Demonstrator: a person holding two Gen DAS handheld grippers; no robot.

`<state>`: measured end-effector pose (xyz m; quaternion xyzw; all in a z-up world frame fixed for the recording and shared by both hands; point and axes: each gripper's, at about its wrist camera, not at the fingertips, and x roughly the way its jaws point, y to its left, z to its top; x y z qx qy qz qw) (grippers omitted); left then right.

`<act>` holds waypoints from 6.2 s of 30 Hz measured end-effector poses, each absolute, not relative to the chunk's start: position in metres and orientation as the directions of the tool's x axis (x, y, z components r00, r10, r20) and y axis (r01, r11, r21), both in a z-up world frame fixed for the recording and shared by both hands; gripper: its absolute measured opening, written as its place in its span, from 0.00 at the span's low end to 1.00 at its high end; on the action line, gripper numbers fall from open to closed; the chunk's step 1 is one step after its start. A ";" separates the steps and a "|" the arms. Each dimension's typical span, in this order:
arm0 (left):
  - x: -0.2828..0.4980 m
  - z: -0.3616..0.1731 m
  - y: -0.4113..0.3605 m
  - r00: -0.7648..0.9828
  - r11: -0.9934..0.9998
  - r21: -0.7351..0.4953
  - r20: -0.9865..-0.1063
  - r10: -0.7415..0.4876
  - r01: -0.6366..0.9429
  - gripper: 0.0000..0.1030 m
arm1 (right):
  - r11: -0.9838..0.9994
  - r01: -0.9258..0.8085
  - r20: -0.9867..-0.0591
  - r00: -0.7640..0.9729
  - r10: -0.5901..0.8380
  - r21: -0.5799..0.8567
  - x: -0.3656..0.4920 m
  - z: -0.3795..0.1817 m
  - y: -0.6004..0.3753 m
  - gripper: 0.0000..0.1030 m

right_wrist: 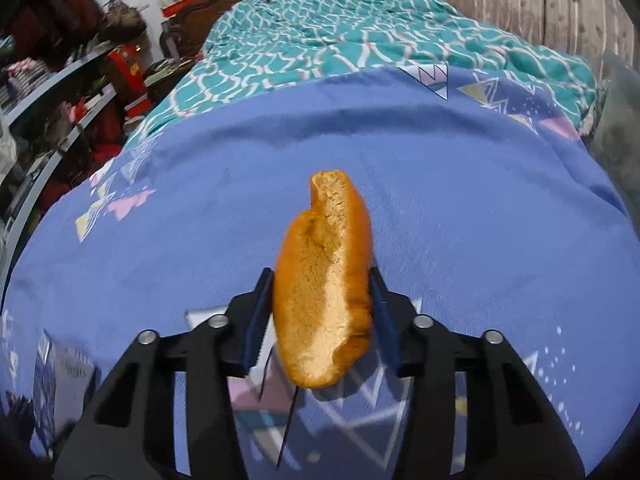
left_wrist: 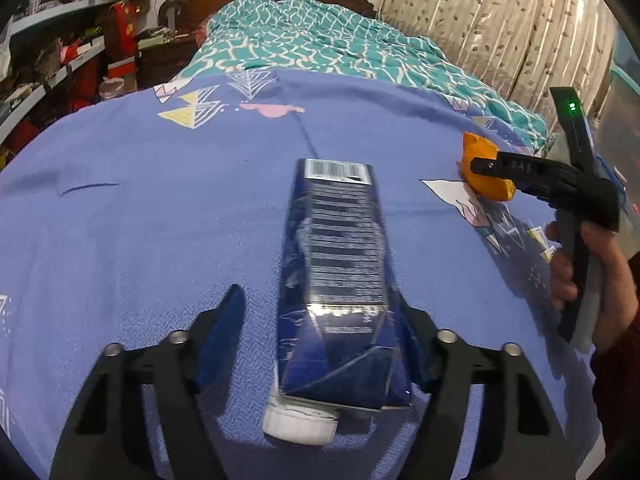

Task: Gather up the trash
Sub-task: 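Grasp the milk carton with the left tool while the right grasps the orange peel, then lift the milk carton with the left tool while the right lifts the peel, then carry the carton and peel to the beige bin and release both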

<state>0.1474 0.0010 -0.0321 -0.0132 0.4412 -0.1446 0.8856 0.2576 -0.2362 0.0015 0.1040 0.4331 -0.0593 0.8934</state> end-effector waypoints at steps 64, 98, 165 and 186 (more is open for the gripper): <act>0.136 -0.037 -0.024 0.603 0.970 0.060 -0.792 -0.098 0.237 0.58 | 0.937 0.065 -0.673 0.713 0.196 0.343 0.025 -0.008 -0.205 0.86; 0.129 -0.018 0.001 0.620 0.953 -0.139 -0.732 -0.283 0.270 0.84 | 0.934 0.071 -0.692 0.692 0.207 0.351 0.031 -0.012 -0.204 0.88; 0.036 -0.032 -0.109 0.437 0.862 -0.067 -0.841 -0.320 0.502 0.44 | 0.923 0.183 -0.648 0.756 0.087 0.338 -0.028 -0.003 -0.252 0.41; 0.025 -0.018 -0.399 0.075 0.494 -0.238 -0.843 -0.533 0.836 0.44 | 0.708 0.500 -0.587 0.796 -0.148 0.499 -0.138 0.001 -0.481 0.41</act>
